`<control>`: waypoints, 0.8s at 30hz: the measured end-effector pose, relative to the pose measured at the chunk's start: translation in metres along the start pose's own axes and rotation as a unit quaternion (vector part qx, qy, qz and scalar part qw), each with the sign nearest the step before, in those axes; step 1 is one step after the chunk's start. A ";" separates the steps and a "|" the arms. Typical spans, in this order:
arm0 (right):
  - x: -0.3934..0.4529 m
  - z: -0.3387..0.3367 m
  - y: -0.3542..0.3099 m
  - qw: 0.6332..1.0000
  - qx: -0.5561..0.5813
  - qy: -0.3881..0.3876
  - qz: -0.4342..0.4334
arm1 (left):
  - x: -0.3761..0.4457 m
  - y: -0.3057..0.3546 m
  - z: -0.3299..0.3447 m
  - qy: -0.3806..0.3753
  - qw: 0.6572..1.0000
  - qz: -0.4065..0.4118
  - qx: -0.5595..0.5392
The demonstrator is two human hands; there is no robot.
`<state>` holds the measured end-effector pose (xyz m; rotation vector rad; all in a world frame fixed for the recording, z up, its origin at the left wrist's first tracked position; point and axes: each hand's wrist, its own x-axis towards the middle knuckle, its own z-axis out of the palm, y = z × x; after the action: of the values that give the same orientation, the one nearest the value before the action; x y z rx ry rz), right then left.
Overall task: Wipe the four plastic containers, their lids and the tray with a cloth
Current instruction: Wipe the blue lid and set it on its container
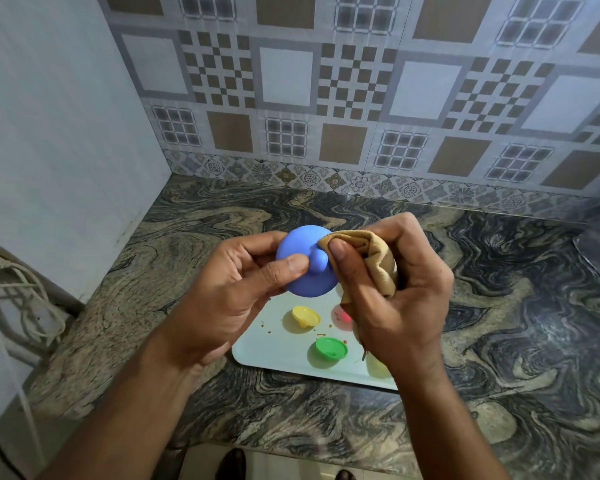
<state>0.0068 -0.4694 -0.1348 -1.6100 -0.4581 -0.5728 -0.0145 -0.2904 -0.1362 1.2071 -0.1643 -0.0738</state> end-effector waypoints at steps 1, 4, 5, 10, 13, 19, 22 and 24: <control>0.002 -0.002 0.000 1.000 -0.001 -0.008 -0.005 | 0.001 0.001 -0.001 -0.013 1.000 0.000 0.020; 0.008 -0.004 0.002 0.999 -0.033 -0.025 -0.010 | 0.002 -0.001 -0.005 -0.030 0.997 0.004 0.071; 0.010 -0.004 0.006 0.998 -0.051 -0.025 -0.007 | 0.001 -0.002 -0.006 -0.029 0.996 0.000 0.083; 0.017 -0.008 0.027 0.992 -0.025 0.055 0.109 | -0.009 -0.013 0.001 -0.048 0.997 -0.019 0.064; 0.013 -0.018 0.030 0.984 0.025 0.085 0.158 | -0.007 -0.017 -0.003 0.005 0.999 -0.030 0.024; 0.000 -0.011 0.009 0.990 0.071 0.024 0.119 | -0.003 -0.022 -0.008 0.045 0.997 -0.031 0.054; 0.001 -0.004 0.011 0.995 0.043 -0.042 0.085 | -0.001 -0.022 -0.005 0.024 0.995 -0.012 0.095; 0.004 -0.001 0.017 0.995 0.014 -0.053 0.080 | -0.002 -0.018 -0.003 -0.011 0.990 0.011 0.137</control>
<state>0.0197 -0.4726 -0.1455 -1.6393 -0.4094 -0.3598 -0.0156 -0.2935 -0.1547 1.4789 -0.2111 -0.0460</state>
